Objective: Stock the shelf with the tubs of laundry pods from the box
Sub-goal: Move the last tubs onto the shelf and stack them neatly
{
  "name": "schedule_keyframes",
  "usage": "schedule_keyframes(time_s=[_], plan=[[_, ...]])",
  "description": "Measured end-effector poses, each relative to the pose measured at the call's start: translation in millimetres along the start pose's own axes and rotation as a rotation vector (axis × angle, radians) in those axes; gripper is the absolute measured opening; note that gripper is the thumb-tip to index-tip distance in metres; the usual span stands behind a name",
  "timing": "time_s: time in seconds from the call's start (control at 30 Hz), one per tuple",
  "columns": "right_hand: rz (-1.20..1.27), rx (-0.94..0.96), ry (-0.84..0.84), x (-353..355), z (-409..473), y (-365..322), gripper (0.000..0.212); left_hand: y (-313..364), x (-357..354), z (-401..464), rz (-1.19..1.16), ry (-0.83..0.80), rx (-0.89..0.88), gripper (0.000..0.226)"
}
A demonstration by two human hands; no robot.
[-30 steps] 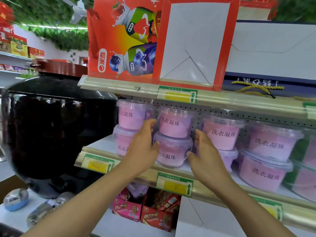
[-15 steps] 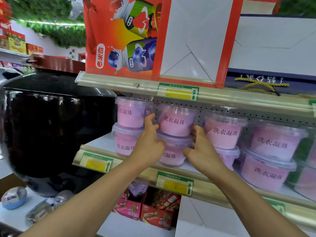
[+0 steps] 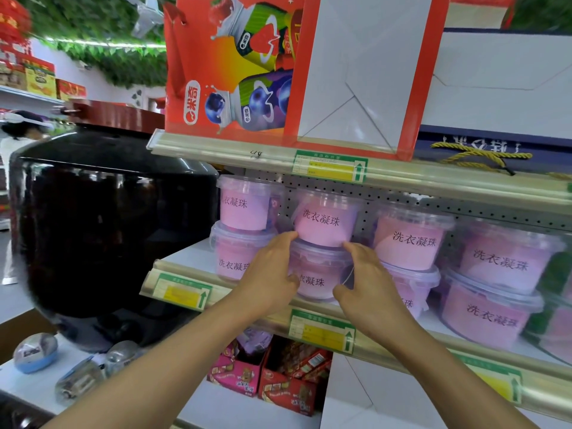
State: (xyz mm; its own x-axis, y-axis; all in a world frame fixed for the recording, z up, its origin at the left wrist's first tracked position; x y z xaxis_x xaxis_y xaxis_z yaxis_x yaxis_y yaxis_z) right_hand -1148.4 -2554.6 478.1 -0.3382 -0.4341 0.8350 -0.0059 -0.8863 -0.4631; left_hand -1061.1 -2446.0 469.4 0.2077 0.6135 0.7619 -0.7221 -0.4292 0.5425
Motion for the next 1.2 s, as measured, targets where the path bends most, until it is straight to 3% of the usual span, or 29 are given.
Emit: schedule_keyframes(time_s=[0.07, 0.17, 0.27, 0.37, 0.57, 1.0, 1.2], plan=[[0.013, 0.000, 0.019, 1.2, -3.0, 1.0, 0.069, 4.0, 7.5, -6.6, 0.019, 0.074, -0.042, 0.065], [0.006, 0.018, 0.057, 2.3, -8.9, 0.4, 0.068, 4.6, 48.1, -29.0, -0.003, 0.435, -0.107, 0.047], [-0.013, 0.048, 0.108, 5.3, -11.9, -3.4, 0.067, -19.6, 84.0, -41.3, -0.044, 0.676, 0.036, 0.047], [-0.007, 0.044, 0.120, 7.8, -10.0, -5.6, 0.067, -50.5, 92.9, -25.4, -0.137, 0.590, 0.188, 0.068], [-0.015, 0.005, 0.084, 2.7, -4.4, -3.9, 0.065, -79.5, 78.4, 10.1, -0.419, 0.330, 0.269, 0.107], [-0.027, 0.018, 0.089, 1.6, -2.1, -0.5, 0.064, -80.7, 76.1, 15.0, -0.332, 0.456, 0.243, 0.111], [-0.079, 0.029, 0.101, 3.0, -3.6, 2.1, 0.062, -82.5, 75.2, 10.0, -0.329, 0.420, 0.182, 0.112]])
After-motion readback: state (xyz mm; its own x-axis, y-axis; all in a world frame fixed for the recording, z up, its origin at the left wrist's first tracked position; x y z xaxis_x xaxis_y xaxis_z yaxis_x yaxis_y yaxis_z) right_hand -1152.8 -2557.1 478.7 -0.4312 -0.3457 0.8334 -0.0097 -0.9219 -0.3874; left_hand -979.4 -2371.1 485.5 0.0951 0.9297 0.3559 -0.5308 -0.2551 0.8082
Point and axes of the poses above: each hand's wrist, its own z-axis towards the middle knuckle, its own x-axis out of the back of the hand, y = z × x, the point moved 8 cm from there along z, towards the middle knuckle, and after that the axes turned 14 degrees about -y, right-handed, at the moved point
